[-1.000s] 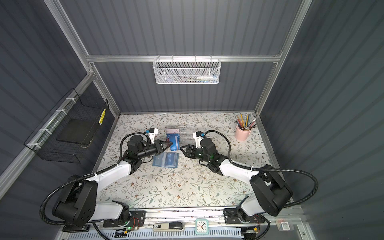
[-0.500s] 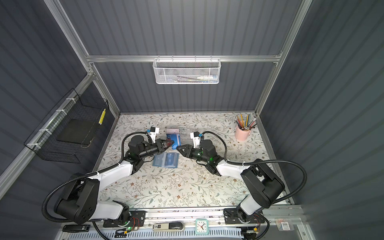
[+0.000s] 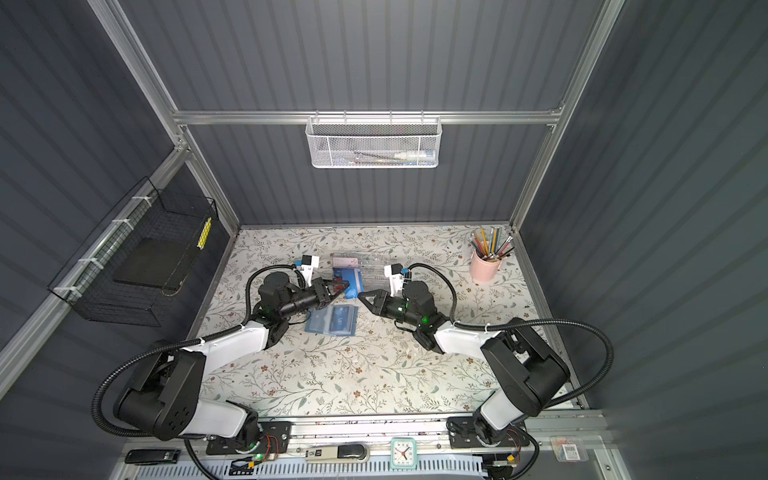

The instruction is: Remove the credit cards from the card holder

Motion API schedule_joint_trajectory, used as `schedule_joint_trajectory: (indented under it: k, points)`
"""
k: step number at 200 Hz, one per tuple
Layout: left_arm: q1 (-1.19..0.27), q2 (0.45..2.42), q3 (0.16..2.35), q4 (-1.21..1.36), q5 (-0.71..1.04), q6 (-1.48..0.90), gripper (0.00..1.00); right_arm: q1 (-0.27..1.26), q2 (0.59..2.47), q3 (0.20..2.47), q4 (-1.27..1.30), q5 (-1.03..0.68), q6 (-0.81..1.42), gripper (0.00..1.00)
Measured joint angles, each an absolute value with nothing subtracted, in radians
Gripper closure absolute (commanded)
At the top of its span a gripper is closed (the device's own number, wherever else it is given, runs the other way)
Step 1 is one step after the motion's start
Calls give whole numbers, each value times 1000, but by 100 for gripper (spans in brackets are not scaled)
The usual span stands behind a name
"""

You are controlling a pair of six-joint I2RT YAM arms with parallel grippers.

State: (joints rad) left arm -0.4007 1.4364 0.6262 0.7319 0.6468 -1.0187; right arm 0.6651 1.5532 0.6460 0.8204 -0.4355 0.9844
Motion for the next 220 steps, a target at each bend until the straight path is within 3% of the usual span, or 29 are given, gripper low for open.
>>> schedule_joint_trajectory:
  k: [14, 49, 76, 108, 125, 164, 220]
  points:
    - [-400, 1436, 623, 739, 646, -1019, 83, 665, 1553, 646, 826, -434, 984, 93]
    - [-401, 1436, 597, 735, 631, -1028, 69, 667, 1551, 646, 845, -435, 978, 98]
    - [-401, 1436, 595, 723, 621, -1022, 39, 666, 1546, 646, 836, -430, 966, 100]
    - [-401, 1433, 617, 588, 585, -983, 19, 667, 1484, 651, 702, -395, 897, 100]
    - [-401, 1412, 656, 448, 545, -925, 1, 670, 1437, 665, 588, -349, 830, 100]
    - [-401, 1370, 829, 130, 447, -826, 0, 693, 1365, 728, 313, -202, 640, 100]
    - [-427, 1433, 970, -97, 419, -832, 0, 786, 1355, 751, 120, 6, 415, 100]
